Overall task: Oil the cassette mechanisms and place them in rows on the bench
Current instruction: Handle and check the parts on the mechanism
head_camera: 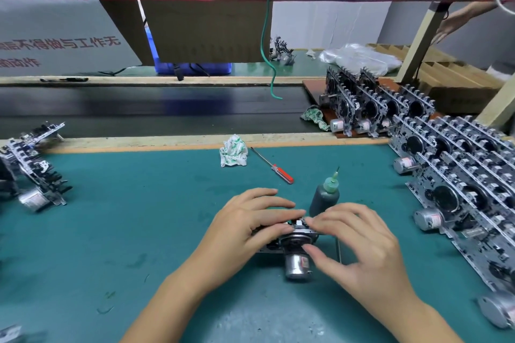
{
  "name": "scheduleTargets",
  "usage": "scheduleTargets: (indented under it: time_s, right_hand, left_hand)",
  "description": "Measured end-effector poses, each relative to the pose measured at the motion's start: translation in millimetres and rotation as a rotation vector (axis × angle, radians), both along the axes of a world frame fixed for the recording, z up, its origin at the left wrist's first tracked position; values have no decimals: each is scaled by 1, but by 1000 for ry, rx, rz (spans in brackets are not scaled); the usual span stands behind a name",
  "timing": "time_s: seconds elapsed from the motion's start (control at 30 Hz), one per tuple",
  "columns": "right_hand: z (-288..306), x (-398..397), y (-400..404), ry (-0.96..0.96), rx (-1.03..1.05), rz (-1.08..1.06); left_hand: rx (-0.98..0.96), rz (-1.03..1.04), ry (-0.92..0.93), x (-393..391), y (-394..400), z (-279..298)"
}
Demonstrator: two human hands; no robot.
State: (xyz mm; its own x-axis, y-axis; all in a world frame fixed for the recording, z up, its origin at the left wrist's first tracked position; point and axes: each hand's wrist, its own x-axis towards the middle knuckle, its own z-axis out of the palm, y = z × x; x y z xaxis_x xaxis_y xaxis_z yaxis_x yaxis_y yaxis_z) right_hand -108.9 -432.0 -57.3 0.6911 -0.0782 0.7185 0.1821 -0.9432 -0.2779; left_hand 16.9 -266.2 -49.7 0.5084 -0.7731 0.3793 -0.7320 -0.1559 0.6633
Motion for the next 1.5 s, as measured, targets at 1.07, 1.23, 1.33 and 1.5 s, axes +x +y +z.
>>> scheduleTargets:
  time_s: [1.07, 1.23, 1.33, 1.5]
  right_hand:
    - [-7, -7, -7, 478, 37, -54]
    - [-1, -11, -10, 445, 283, 39]
    - [9, -9, -6, 305, 387, 46]
    - [25, -2, 0, 289, 172, 22]
  left_hand:
    - [24, -25, -7, -3, 0, 4]
    - [5, -25, 2, -3, 2, 4]
    - [1, -21, 16, -3, 4, 6]
    - [-27, 22, 24, -2, 11, 10]
